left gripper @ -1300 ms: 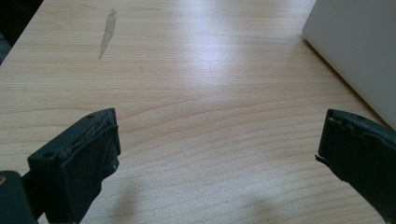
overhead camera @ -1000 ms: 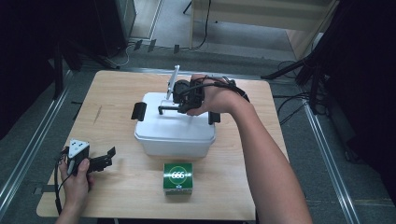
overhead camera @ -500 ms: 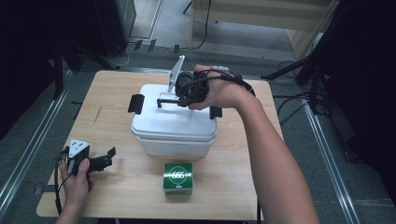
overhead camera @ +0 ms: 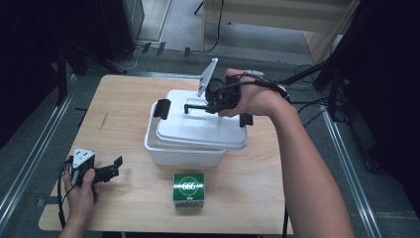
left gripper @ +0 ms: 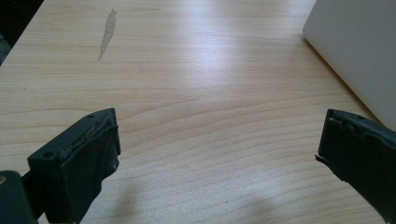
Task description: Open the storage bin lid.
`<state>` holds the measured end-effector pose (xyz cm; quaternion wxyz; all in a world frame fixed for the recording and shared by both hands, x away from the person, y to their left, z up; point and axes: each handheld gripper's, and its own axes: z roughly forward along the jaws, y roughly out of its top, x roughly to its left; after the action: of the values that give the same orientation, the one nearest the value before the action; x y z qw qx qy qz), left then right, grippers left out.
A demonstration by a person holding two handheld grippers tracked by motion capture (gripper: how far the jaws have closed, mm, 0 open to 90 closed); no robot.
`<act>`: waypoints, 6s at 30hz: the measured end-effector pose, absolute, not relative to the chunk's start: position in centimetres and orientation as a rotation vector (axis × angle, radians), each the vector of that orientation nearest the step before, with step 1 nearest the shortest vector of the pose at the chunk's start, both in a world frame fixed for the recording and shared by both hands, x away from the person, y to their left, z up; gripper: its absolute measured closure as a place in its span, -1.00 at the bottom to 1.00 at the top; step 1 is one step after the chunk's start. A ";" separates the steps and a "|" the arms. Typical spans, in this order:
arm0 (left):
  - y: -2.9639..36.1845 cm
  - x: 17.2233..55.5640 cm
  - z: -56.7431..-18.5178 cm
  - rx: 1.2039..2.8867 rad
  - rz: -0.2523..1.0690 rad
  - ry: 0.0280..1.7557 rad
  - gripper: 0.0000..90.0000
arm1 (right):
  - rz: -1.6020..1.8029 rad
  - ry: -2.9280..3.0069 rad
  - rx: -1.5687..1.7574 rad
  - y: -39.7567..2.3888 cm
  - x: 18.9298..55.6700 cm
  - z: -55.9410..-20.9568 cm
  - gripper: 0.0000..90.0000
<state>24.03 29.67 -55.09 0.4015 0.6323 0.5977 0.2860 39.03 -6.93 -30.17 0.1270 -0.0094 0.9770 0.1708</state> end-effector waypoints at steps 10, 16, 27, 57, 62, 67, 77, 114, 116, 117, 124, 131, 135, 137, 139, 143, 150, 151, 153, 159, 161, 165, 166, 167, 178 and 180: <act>29.7 23.9 -55.1 1.596 0.725 1.507 -1.00 | 0.496 2.838 0.045 -10.1 39.1 -30.2 0.90; 29.7 24.0 -55.1 1.592 0.724 1.507 -1.00 | 0.488 2.831 0.094 -12.1 39.0 -30.2 0.90; 29.6 23.9 -55.1 1.595 0.729 1.505 -1.00 | 0.488 2.818 0.140 -14.7 38.6 -30.3 0.90; 29.5 23.9 -55.1 1.597 0.738 1.506 -1.00 | 0.475 2.781 0.281 -22.1 36.4 -30.6 0.90; 29.5 23.9 -55.1 1.596 0.738 1.508 -1.00 | 0.473 2.773 0.297 -23.2 36.1 -30.8 0.90; 29.5 23.9 -55.1 1.596 0.739 1.507 -1.00 | 0.465 2.771 0.318 -24.2 35.9 -31.0 0.90; 29.5 23.9 -55.1 1.596 0.740 1.508 -1.00 | 0.461 2.763 0.378 -26.8 35.2 -31.8 0.90; 29.5 23.8 -55.1 1.593 0.741 1.512 -1.00 | 0.415 2.824 0.420 -27.1 35.2 -41.3 0.90; 29.5 23.8 -55.1 1.594 0.741 1.511 -1.00 | 0.407 2.826 0.421 -27.1 35.3 -41.9 0.90; 29.5 23.8 -55.1 1.594 0.741 1.511 -1.00 | 0.404 2.827 0.420 -27.0 35.3 -42.2 0.90; 29.5 23.8 -55.1 1.592 0.740 1.512 -1.00 | 0.413 2.827 0.441 -27.2 35.6 -43.8 0.90; 29.5 23.8 -55.1 1.589 0.741 1.512 -1.00 | 0.389 2.811 0.427 -26.9 35.6 -44.8 0.90; 29.5 23.8 -55.1 1.588 0.740 1.512 -1.00 | 0.403 2.793 0.426 -26.9 35.7 -45.3 0.90; 29.5 23.8 -55.1 1.589 0.740 1.512 -1.00 | 0.411 2.789 0.443 -27.0 35.6 -45.5 0.90; 29.5 23.8 -55.1 1.589 0.740 1.511 -1.00 | 0.421 2.787 0.447 -27.1 35.6 -45.8 0.90; 29.5 23.8 -55.1 1.588 0.739 1.514 -1.00 | 0.425 2.780 0.459 -27.3 35.5 -46.3 0.89; 29.5 23.9 -55.1 1.587 0.738 1.515 -1.00 | 0.450 2.767 0.472 -27.6 35.3 -46.4 0.80; 29.5 23.9 -55.1 1.588 0.737 1.515 -1.00 | 0.459 2.768 0.472 -27.6 35.3 -46.3 0.77; 29.5 23.9 -55.1 1.588 0.737 1.516 -1.00 | 0.486 2.777 0.480 -27.7 35.1 -46.0 0.69; 29.6 23.9 -55.1 1.585 0.730 1.519 -1.00 | 0.521 2.798 0.476 -27.7 34.8 -45.5 0.19; 29.6 23.9 -55.1 1.588 0.732 1.518 -1.00 | 0.524 2.783 0.460 -27.7 34.8 -45.4 0.07; 29.6 23.9 -55.1 1.588 0.732 1.515 -1.00 | 0.543 2.763 0.483 -27.6 34.5 -44.8 -0.26; 29.6 23.9 -55.1 1.586 0.733 1.513 -1.00 | 0.540 2.749 0.486 -27.5 34.4 -44.6 -0.37; 29.6 23.9 -55.1 1.586 0.732 1.514 -1.00 | 0.542 2.731 0.480 -27.4 34.1 -44.5 -0.46; 29.6 23.9 -55.1 1.590 0.730 1.512 -1.00 | 0.495 2.817 0.465 -24.7 31.9 -43.1 -1.00; 29.6 23.9 -55.1 1.592 0.730 1.512 -1.00 | 0.502 2.823 0.438 -24.1 31.5 -42.9 -1.00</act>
<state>23.89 29.57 -55.09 0.4024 0.6299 0.5982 0.2889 31.52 -24.15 -42.91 0.1202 0.1499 0.9662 0.1718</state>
